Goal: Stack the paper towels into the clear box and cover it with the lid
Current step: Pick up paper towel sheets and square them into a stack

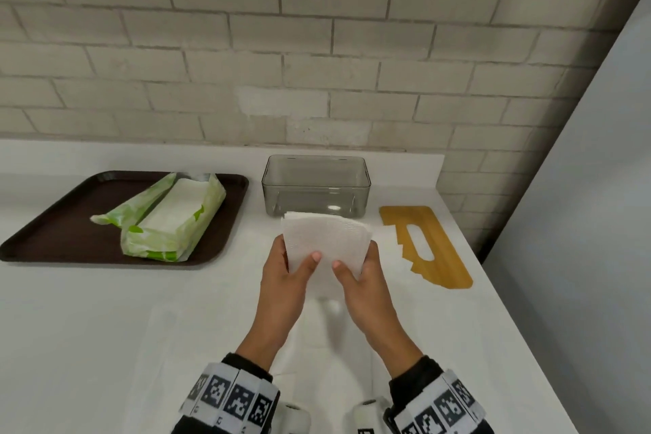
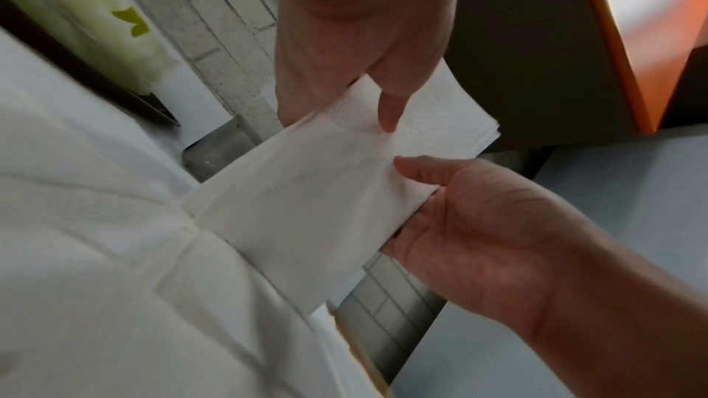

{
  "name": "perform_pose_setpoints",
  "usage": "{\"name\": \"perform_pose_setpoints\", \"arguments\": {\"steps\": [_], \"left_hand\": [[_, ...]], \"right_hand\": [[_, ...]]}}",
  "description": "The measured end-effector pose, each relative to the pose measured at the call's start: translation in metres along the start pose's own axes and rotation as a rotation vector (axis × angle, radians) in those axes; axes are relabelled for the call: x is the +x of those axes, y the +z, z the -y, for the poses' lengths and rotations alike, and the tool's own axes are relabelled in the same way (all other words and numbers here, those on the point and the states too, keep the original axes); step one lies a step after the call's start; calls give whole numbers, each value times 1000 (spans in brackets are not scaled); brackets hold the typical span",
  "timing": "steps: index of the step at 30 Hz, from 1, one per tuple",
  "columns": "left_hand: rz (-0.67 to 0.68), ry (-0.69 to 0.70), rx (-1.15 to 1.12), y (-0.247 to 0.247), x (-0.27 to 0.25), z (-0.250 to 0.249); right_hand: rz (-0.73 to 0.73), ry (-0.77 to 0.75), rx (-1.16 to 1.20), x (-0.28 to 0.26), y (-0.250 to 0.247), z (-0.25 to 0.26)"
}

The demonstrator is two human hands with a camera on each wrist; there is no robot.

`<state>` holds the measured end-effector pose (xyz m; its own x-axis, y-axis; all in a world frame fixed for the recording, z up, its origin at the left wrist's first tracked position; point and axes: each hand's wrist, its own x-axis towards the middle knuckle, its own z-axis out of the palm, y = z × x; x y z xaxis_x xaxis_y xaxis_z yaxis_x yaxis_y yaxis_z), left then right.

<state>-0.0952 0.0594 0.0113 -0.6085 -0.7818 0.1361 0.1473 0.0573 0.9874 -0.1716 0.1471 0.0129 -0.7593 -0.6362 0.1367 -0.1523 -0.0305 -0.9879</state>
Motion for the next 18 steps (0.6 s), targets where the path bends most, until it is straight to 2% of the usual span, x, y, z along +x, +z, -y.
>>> {"name": "perform_pose_setpoints", "arguments": {"steps": [6,12,14,16,18], "left_hand": [[-23,17,35,6,2,-3],[-122,-72,-253,-10,6,-7],[-143,-71,-302,-21,8,-7],[-185,-54,-322,-33,10,-6],[-225,-43,-308,-46,12,-6]], "right_hand": [[-2,-21,-4,5,2,-4],[252,145,-349,9,-15,-13],[322,159,-409,11,-25,-12],[324,146,-412,14,-38,-6],[247,131,-290,18,-52,0]]}}
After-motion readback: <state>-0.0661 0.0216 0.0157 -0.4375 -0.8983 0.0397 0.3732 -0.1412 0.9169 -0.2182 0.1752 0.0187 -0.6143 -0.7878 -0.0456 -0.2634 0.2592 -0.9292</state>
